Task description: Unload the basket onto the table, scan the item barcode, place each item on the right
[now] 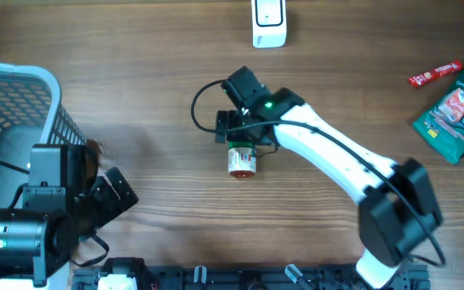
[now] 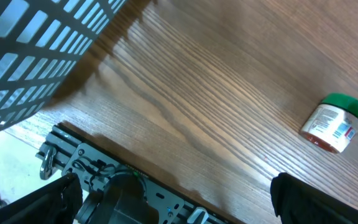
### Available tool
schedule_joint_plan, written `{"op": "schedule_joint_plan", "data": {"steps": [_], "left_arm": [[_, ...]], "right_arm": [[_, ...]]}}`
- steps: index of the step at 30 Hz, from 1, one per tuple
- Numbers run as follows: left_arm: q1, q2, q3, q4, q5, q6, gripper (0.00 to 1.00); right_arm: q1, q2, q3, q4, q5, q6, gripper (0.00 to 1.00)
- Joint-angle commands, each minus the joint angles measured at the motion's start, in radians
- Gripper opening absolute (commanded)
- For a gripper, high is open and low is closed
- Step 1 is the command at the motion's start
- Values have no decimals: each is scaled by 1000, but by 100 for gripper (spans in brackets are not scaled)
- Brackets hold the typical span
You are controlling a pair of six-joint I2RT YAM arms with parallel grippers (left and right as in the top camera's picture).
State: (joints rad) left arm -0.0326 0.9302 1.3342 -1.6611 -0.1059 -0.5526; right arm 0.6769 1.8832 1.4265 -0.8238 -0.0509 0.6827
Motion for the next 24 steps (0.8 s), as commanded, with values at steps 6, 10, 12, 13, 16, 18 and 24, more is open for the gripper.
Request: {"op": "schedule_joint_plan", "data": {"steps": [6, 10, 12, 13, 16, 18, 24], "left_arm": [[-3, -1, 4, 0, 5, -10, 100], [-3, -1, 4, 0, 5, -10, 100], [-3, -1, 4, 0, 5, -10, 100], [-3, -1, 4, 0, 5, -10, 100], [-3, -1, 4, 0, 5, -10, 100], [-3, -1, 4, 0, 5, -10, 100], [-3, -1, 4, 0, 5, -10, 100]], "right_arm": [[-2, 168, -1, 14, -40, 106, 84], [-2, 174, -2, 40, -40, 87, 63], [-4, 174, 3, 80, -32, -32, 48], [-7, 174, 12, 80, -24, -50, 45], [-31, 121, 48, 78, 11, -113, 43], [-47, 16, 51, 69, 101, -145, 46], [-46, -355, 51, -4, 371, -185, 45]]}}
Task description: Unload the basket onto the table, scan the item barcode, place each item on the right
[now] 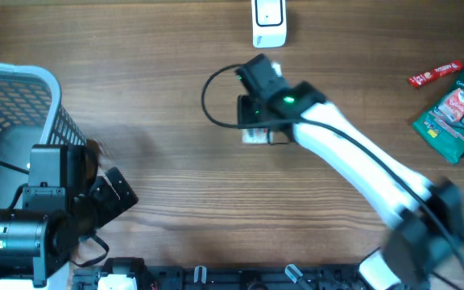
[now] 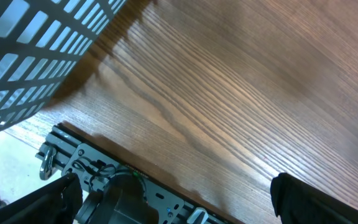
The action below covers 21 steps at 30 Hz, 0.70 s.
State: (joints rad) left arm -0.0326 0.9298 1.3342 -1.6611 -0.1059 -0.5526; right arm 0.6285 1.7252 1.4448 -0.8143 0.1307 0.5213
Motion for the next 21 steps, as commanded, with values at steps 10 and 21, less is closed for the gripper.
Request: {"op": "schedule_joint_plan", "data": {"steps": [10, 21], "left_arm": [[-3, -1, 4, 0, 5, -10, 100], [-3, -1, 4, 0, 5, -10, 100]], "right_arm": [[137, -275, -481, 583, 707, 80, 41], [146, 90, -731, 1207, 794, 54, 57]]}}
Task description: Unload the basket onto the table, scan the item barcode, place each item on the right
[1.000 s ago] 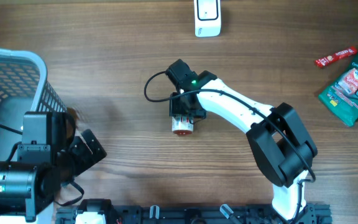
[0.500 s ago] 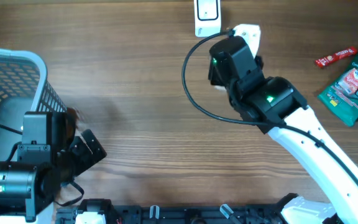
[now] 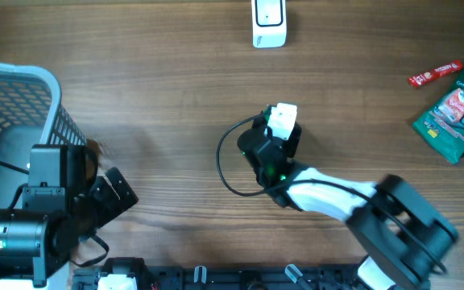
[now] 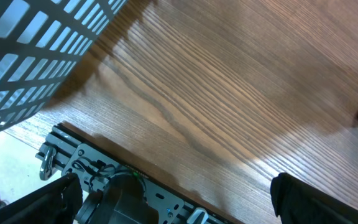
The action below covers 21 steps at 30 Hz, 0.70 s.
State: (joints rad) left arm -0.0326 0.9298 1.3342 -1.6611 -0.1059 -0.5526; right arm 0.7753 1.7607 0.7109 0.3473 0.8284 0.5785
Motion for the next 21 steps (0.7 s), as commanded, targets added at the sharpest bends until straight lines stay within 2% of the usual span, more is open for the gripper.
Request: {"op": "schedule_joint_plan", "data": {"steps": [1, 3, 4, 6, 9, 10, 12, 13, 14, 15, 16, 19, 21], "left_arm": [[-3, -1, 4, 0, 5, -10, 100], [-3, -1, 4, 0, 5, -10, 100], [-3, -1, 4, 0, 5, -10, 100], [-3, 0, 4, 0, 5, -10, 100], [-3, -1, 4, 0, 5, -10, 100], [-3, 0, 4, 0, 5, -10, 100], [-3, 0, 4, 0, 5, -10, 100], [-3, -1, 4, 0, 5, -10, 100], [-3, -1, 4, 0, 5, -10, 100], [-3, -1, 4, 0, 5, -10, 100], [-3, -1, 4, 0, 5, -10, 100], [-3, -1, 4, 0, 5, -10, 100], [-3, -1, 4, 0, 5, -10, 100]], "right_arm": [[0, 63, 3, 68, 126, -3, 62], [0, 44, 3, 106, 147, -53, 75], [6, 11, 3, 119, 143, -129, 86], [37, -82, 3, 106, 136, -233, 99], [95, -321, 5, -60, -10, -253, 100], [93, -441, 16, -179, -89, -190, 100], [14, -647, 89, -434, -394, -101, 100], [-53, -687, 157, -589, -502, -48, 100], [-97, -692, 207, -710, -517, 32, 99], [-169, -678, 295, -911, -522, 185, 100], [-223, -658, 362, -1032, -578, 235, 99], [-284, -645, 416, -1099, -737, 235, 100], [-285, -638, 410, -1073, -709, 290, 100]]}}
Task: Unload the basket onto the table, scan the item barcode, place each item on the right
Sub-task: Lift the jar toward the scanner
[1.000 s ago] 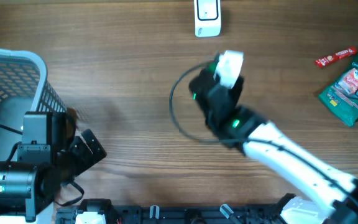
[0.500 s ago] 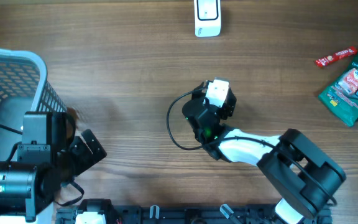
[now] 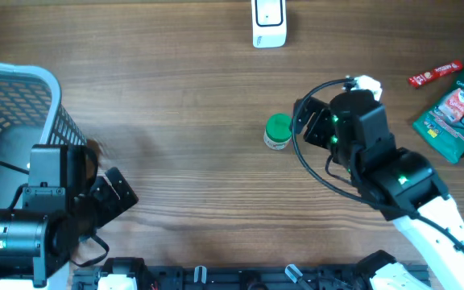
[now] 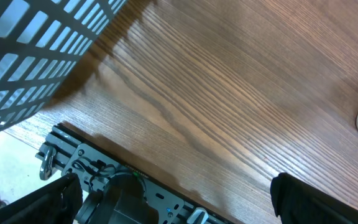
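The item is a small jar with a green cap (image 3: pixel 277 130) standing upright in the middle of the table. In the left wrist view the jar shows at the right edge, with a barcode on its white label. My right gripper (image 3: pixel 300 122) is just right of the jar, a little apart from it, open with nothing in it. A white scanner (image 3: pixel 269 22) sits at the table's far edge. At the front left, my left gripper (image 4: pixel 179 199) is open and empty, its fingers (image 4: pixel 55 196) wide apart.
A grey mesh basket (image 3: pixel 14 89) stands at the left, close beside the left arm. Snack packets (image 3: pixel 457 109) and a red bar (image 3: pixel 435 73) lie at the far right. A black cable (image 3: pixel 308 173) loops from the right arm over the table.
The right gripper held the jar raised over the table's middle. Now the jar stands cap up on the table and the gripper is to its right, apart from it. The left arm has not moved.
The jar first lay on its side in mid-table with my right gripper at its cap end. It was then held farther back, nearer the scanner. After that it was held high, its pale end up. Now it stands upright, let go.
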### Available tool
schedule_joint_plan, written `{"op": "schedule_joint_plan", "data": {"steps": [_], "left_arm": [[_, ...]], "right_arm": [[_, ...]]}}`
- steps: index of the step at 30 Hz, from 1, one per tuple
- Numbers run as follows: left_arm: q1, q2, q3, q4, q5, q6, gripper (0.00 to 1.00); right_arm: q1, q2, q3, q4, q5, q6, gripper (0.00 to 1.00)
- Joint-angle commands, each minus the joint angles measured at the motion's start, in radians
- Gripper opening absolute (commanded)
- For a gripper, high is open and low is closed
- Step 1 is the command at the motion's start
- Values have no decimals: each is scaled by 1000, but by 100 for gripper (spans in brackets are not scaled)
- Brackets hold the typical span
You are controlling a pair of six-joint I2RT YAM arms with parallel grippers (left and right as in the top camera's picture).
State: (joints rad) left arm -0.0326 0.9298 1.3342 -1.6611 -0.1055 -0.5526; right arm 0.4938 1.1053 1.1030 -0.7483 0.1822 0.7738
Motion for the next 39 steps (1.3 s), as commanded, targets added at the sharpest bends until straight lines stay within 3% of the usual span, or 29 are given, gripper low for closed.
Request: {"op": "schedule_joint_plan", "data": {"steps": [1, 4, 6, 10, 13, 15, 23, 30, 34, 39], "left_arm": [[-3, -1, 4, 0, 5, -10, 100], [-3, -1, 4, 0, 4, -10, 100], [-3, -1, 4, 0, 5, -10, 100], [-3, -1, 4, 0, 5, -10, 100], [-3, -1, 4, 0, 5, -10, 100], [-3, -1, 4, 0, 4, -10, 100], [-3, -1, 4, 0, 4, -10, 100], [-3, -1, 4, 0, 5, -10, 100], [-3, -1, 4, 0, 5, -10, 100], [-3, -1, 4, 0, 5, -10, 100]], "right_arm": [[-3, 27, 18, 36, -63, 127, 100], [-3, 113, 18, 21, -122, 235, 99], [-5, 287, 74, -3, -185, 259, 99], [-20, 690, 475, -314, -181, 397, 99], [-42, 832, 576, -412, -207, 564, 99], [-60, 891, 576, -427, -236, 678, 100], [-69, 921, 489, -409, -253, 879, 100], [-88, 952, 426, -303, -236, 878, 97], [-88, 1046, 426, -262, -304, 821, 90], [-97, 1061, 427, -266, -309, 722, 60]]}}
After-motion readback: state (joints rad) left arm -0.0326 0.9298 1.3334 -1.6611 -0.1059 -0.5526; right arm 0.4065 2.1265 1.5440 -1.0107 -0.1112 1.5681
